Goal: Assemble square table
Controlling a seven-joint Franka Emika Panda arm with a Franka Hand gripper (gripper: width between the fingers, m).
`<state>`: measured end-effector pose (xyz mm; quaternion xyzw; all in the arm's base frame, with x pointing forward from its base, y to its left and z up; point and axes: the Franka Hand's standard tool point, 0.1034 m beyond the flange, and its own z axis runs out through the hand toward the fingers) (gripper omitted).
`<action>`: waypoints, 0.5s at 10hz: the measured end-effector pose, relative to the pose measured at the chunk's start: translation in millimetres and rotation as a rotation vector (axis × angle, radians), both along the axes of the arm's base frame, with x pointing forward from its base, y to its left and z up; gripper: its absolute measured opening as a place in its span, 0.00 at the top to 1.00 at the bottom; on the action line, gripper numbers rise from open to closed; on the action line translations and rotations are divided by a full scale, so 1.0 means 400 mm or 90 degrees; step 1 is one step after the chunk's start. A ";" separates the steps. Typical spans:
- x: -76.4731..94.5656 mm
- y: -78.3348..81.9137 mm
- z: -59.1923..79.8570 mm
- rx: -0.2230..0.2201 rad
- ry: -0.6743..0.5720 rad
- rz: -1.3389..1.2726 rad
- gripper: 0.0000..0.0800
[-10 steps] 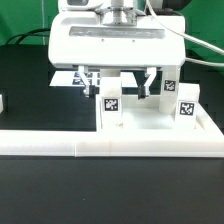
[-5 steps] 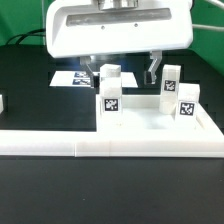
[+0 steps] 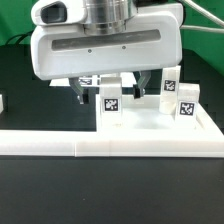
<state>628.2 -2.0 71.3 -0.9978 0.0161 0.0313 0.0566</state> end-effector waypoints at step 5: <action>-0.002 0.002 -0.002 -0.004 0.012 -0.098 0.64</action>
Offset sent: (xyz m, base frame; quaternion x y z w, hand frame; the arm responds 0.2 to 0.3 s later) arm 0.0000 0.0000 0.0000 0.0000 0.0000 0.0650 0.9979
